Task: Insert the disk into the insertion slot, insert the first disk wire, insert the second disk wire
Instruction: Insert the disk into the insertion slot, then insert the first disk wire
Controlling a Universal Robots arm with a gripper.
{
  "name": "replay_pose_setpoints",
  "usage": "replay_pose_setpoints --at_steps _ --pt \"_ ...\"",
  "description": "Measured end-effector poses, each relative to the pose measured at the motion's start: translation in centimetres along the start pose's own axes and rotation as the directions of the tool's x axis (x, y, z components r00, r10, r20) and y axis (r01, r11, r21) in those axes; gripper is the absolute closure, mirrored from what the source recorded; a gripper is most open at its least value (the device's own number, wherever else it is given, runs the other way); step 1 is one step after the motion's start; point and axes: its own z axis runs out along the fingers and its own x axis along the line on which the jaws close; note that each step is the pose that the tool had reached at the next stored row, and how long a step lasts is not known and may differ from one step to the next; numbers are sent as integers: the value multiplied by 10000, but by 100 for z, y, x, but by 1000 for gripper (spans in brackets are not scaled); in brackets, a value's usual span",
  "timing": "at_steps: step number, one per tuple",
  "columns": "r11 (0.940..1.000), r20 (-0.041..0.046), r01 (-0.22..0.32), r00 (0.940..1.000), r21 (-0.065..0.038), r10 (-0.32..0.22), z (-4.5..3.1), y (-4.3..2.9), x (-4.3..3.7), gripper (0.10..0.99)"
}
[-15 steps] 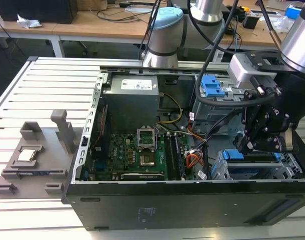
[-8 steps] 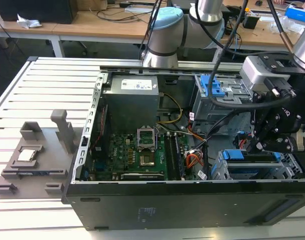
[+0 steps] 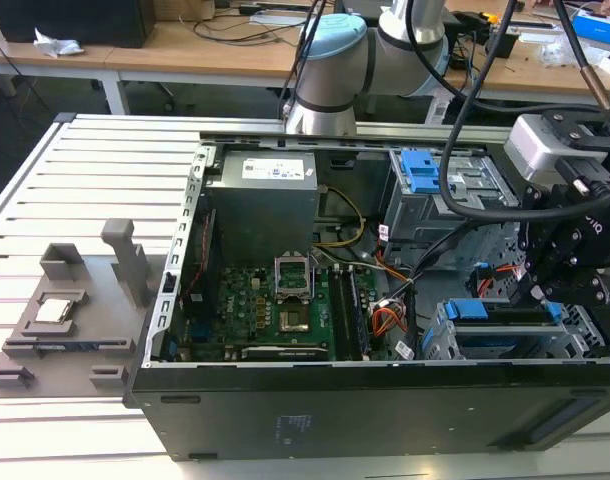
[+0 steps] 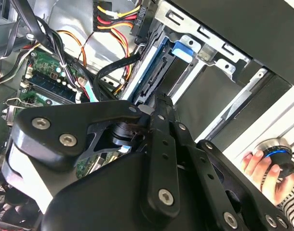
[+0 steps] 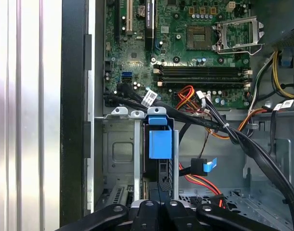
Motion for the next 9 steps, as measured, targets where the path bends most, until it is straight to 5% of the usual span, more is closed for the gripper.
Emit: replay_pose_setpoints --at_steps 9 --pt "10000 0 0 10000 0 0 0 -2 0 980"
